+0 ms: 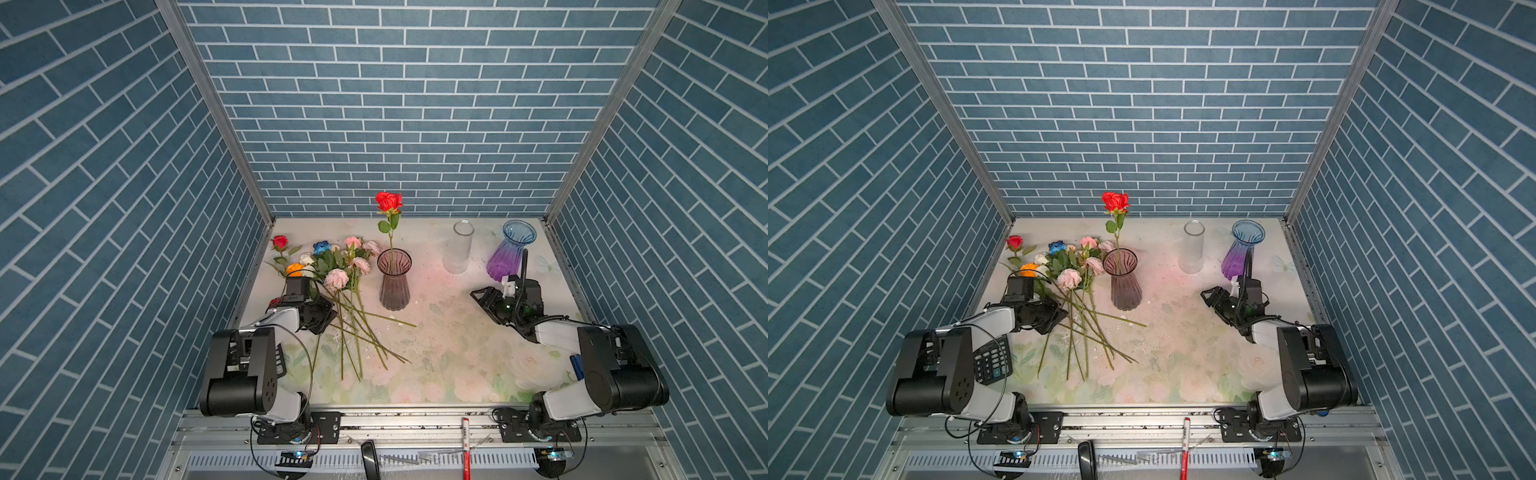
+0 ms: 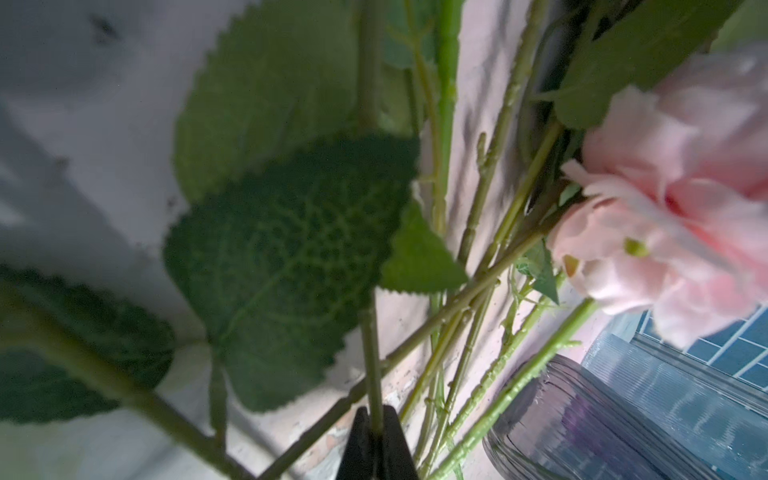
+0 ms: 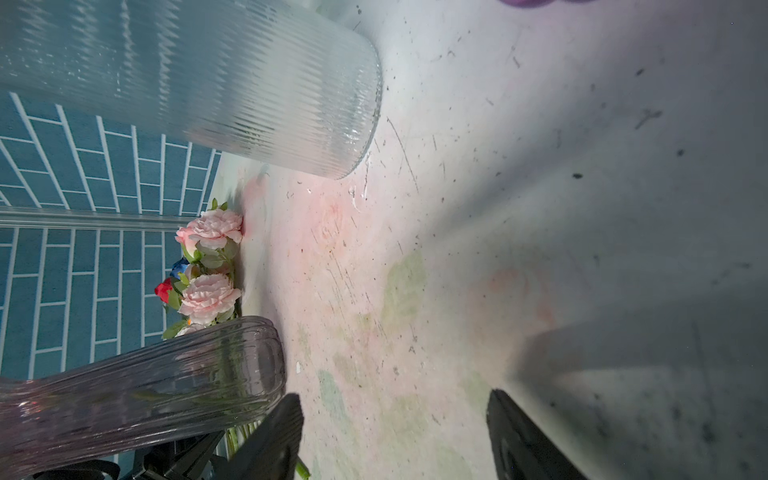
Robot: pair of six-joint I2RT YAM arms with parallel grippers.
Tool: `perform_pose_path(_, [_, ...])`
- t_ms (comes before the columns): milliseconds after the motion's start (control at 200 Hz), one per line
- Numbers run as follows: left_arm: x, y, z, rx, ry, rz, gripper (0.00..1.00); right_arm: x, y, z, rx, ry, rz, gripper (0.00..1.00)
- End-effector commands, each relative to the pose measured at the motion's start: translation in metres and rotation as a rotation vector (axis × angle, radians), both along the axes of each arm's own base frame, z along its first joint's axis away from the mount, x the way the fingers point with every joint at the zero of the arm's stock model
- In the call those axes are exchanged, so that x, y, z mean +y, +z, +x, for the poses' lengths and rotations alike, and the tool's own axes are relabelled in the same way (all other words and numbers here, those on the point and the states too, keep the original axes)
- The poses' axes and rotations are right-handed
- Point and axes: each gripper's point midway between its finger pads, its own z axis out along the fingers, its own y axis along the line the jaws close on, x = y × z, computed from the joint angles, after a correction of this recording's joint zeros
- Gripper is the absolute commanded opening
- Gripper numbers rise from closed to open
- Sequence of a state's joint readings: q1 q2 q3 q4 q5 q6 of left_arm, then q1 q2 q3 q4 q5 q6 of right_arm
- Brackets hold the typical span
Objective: Arrange flowers in a vase
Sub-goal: Pick up the flower from the middle-left of the table.
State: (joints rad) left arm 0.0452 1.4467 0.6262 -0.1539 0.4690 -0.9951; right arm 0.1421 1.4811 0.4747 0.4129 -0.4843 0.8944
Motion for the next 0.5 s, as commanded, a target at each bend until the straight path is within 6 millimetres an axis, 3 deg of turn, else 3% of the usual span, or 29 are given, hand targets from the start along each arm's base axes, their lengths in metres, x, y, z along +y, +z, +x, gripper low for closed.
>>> perform_pose_path(0, [-0.004, 0.034, 0.009, -0.072, -0.009, -0.020, 0.00, 0.002, 0.006, -0.001, -0.012, -0.004, 0.022, 0.72])
perform_pose_path(315, [-0.007, 0.098, 0.011, -0.226, -0.035, 0.003, 0.00, 0.001, 0.007, -0.002, -0.021, -0.008, 0.021, 0.71])
perform_pose_path(495, [-0.018, 0.157, 0.019, -0.461, -0.088, -0.008, 0.00, 0.001, 0.008, -0.003, -0.026, -0.009, 0.021, 0.72])
